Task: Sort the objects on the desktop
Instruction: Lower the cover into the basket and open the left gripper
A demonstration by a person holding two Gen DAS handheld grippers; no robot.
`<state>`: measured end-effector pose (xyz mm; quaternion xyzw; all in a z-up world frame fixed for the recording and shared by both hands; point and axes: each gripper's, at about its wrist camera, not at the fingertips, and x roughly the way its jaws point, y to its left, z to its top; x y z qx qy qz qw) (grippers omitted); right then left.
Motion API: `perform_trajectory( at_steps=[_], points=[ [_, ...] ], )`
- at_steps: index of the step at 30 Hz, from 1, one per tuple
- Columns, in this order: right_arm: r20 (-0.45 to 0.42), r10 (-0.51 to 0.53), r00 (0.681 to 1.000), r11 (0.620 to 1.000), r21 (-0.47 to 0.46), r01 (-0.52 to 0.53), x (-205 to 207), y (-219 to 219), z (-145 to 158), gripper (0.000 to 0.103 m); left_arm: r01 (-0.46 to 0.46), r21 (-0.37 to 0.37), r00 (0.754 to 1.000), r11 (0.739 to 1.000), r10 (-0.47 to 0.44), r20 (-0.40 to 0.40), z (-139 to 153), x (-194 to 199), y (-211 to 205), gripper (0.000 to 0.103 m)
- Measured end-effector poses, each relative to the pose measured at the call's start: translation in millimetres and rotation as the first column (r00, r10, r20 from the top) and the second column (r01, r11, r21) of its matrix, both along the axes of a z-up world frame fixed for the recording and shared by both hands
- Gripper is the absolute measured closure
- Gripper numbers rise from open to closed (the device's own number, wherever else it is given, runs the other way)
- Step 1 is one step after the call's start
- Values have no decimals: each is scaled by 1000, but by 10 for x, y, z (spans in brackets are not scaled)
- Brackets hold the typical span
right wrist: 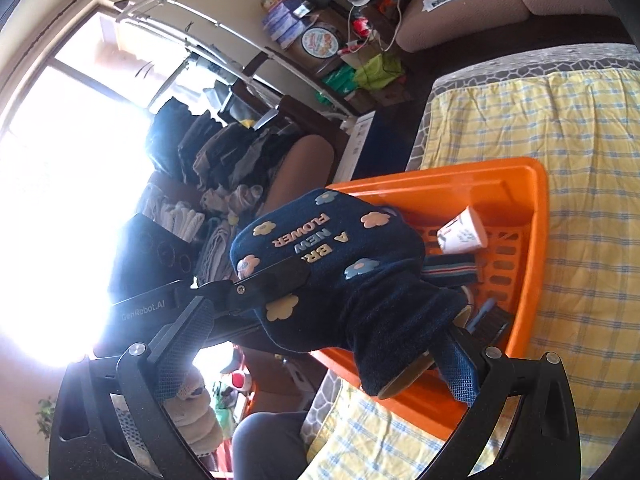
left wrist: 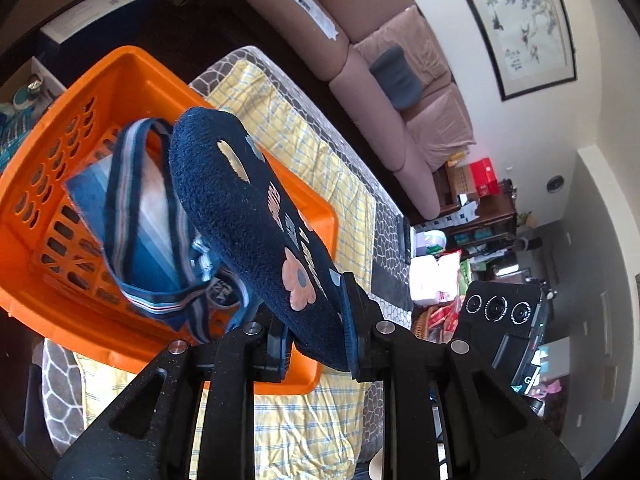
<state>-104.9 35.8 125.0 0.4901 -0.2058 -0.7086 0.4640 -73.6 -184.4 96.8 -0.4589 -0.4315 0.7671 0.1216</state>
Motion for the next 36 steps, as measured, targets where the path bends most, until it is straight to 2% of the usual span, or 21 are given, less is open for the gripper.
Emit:
perform_trajectory(
  at_steps=[5,10,22,24,27,30,33,36],
  points=[
    [31,37,999,999,7,-37,20,-416,-221,0,-22,7,1000,1000,22,20,-175,37,-343,83],
    [50,61,997,997,35,-63,-16,-696,-397,0,-32,22,999,999,31,33,-384,-1,-514,83],
    [102,44,994,996,79,-52,-188,-874,-820,0,-22,56,997,998,17,74,-923,-103,-672,83],
    [106,45,993,995,82,-54,-200,-898,-863,0,-20,44,996,999,17,82,-984,-99,-690,82],
    [112,44,993,995,87,-54,-206,-931,-923,0,-3,-25,995,1000,5,99,-1026,-88,-678,79],
    [120,40,992,995,87,-51,-201,-940,-968,0,8,-60,995,998,-2,98,-996,-85,-654,79],
    [126,35,991,995,84,-46,-192,-922,-981,0,-3,-98,991,995,16,133,-953,-70,-628,72],
    [127,29,992,996,85,-40,-184,-893,-962,0,6,-133,992,991,11,125,-840,-20,-563,50]
  ],
)
